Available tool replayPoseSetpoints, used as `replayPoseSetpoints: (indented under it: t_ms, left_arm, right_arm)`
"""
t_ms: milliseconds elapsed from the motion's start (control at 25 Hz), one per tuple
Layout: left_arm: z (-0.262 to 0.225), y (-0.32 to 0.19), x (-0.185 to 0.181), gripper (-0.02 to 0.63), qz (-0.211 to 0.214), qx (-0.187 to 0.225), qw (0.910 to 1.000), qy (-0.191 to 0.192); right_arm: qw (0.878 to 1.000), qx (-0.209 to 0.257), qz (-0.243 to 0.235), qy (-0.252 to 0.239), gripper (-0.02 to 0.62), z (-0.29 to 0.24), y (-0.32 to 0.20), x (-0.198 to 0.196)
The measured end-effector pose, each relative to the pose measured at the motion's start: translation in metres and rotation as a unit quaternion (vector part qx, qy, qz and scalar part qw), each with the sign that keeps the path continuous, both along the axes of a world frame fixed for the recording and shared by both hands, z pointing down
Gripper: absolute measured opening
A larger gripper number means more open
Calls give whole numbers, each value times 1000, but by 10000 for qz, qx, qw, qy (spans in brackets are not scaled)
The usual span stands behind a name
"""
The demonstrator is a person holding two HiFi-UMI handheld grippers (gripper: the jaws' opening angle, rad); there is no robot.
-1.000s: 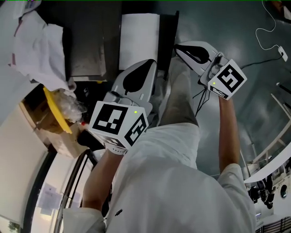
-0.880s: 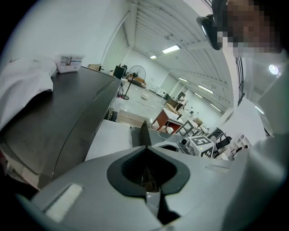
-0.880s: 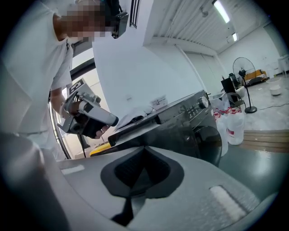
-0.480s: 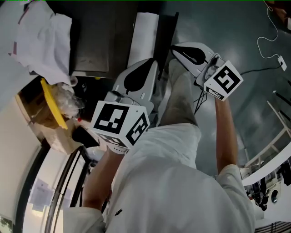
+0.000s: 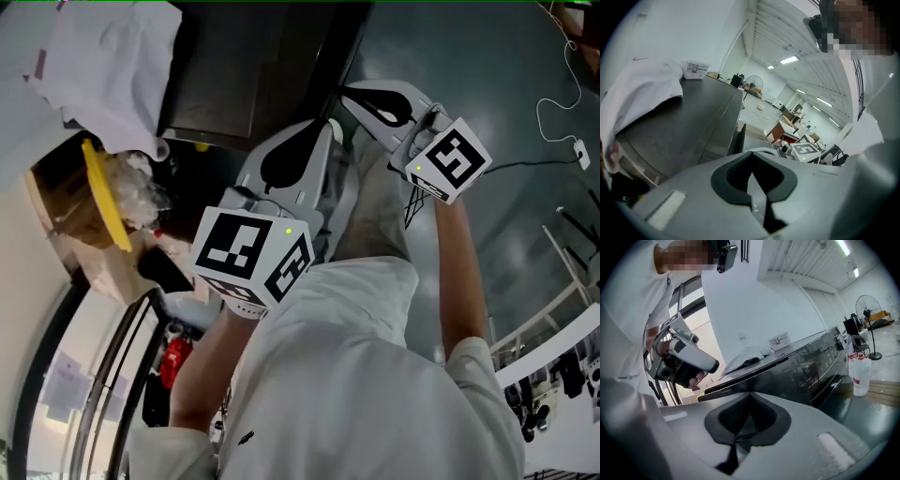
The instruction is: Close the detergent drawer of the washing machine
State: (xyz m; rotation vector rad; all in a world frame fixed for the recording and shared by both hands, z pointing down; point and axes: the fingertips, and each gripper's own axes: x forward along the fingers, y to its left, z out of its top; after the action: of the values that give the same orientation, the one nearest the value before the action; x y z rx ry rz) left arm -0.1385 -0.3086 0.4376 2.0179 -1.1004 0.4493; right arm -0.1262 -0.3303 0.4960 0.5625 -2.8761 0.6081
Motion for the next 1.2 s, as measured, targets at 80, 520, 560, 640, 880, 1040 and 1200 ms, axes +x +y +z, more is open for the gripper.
replayPoseSetpoints:
  t_ms: [80,520,560,640,880,1040,1200]
  left_arm:
    - [1,0,-5,17,-60,-13,10000,3]
    - [6,0,-16,17,-193,-106,9997,52]
    - [7,0,-16,17,-167,-113,9998,55]
    - [9,-1,-14,17,-128,-121,9998,50]
    - [11,-4,-13,17,-158,-102,9998,52]
    - [13,-2,-13,17,-147,-149,9998,53]
    - [14,-3,-13,17,-155,-159,9997,54]
  right_arm:
    - [10000,7,-26,0,1,0,-2,-6]
    - [10000,-64,-20,-28,2,-2,-4,-12]
    - [10000,-71,-1,-41,2,-2,-5,-13]
    - [9999,-85,33,-92,2,-1,-5,-15]
    - [9998,-126,31,-139,2,-1,-5,-16]
    - [9998,-147,1,-135,2,-1,-5,-17]
    - [9998,-151,-15,-139,2,-1,-5,-16]
